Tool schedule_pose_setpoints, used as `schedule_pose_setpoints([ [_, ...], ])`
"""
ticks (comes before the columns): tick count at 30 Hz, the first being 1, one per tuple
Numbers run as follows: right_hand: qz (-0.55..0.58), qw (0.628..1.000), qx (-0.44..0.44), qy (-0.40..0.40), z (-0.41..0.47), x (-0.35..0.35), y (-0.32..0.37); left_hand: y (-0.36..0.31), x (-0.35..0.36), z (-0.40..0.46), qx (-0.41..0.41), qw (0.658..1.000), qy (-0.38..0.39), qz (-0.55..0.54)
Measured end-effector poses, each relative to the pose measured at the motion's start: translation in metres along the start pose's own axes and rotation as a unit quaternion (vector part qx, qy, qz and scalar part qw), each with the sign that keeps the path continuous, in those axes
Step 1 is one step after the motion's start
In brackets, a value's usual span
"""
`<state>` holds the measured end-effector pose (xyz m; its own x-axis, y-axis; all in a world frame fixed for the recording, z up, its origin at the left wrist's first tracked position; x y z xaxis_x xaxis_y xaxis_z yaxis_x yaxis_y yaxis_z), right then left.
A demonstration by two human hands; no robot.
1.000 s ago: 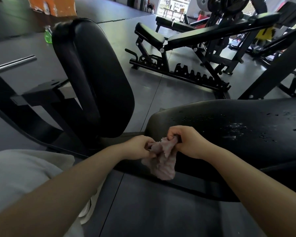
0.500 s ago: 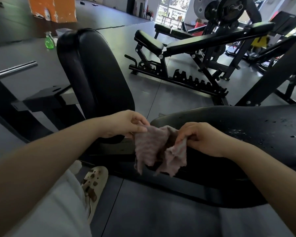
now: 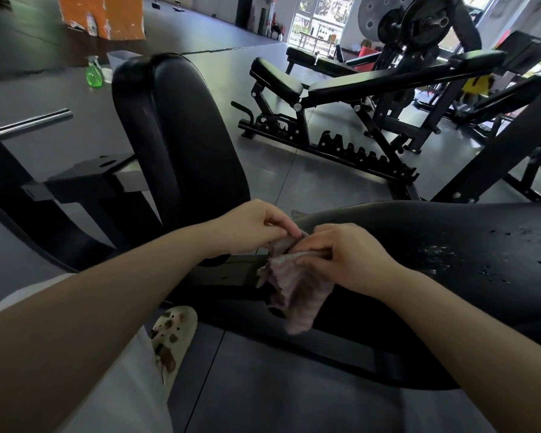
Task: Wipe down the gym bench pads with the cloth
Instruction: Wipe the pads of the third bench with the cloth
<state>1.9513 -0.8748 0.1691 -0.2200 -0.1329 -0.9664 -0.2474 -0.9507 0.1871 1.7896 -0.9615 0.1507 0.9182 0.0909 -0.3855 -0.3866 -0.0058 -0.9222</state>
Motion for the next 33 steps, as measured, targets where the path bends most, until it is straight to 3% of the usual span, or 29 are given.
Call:
schedule_pose_setpoints([
  [4,-0.096,0.993,-0.009,-0.067,0.004,0.001,0.008,-0.002,0.001,-0.004,0.015,0.999,-0.005,0.049],
  [11,-0.002,0.996,0.060,-0.063,0.008,-0.002,0.005,0.003,-0.003,0.001,0.045,0.992,-0.029,0.118],
  [14,0.073,0.985,0.154,0.035,0.010,-0.008,-0.007,0.007,-0.009,0.001,0.036,0.997,0.000,0.074],
  [17,0.172,0.954,0.189,0.159,0.008,-0.006,-0.016,0.014,-0.011,-0.001,0.017,0.999,0.021,0.033],
  [21,0.231,0.924,0.233,0.198,0.006,-0.001,-0.025,0.022,-0.010,0.002,-0.050,0.995,0.034,0.081],
  [26,0.082,0.947,0.311,0.025,0.016,0.034,-0.039,0.067,0.041,0.041,-0.139,0.972,-0.072,0.177],
  [30,-0.105,0.965,0.239,0.036,-0.009,0.049,-0.035,0.095,0.113,0.041,-0.232,0.961,-0.061,0.138],
  [33,-0.241,0.959,0.144,0.043,-0.041,0.052,-0.031,0.099,0.143,0.030,-0.237,0.935,-0.119,0.234],
])
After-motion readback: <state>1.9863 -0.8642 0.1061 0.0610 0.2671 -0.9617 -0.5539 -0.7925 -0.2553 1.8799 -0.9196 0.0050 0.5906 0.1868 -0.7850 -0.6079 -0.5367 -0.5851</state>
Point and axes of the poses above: each hand's wrist, its own z-axis towards the middle knuckle, its own x-axis out of the palm, y = z × x, the point moved 1 cm from there along z, towards the middle knuckle
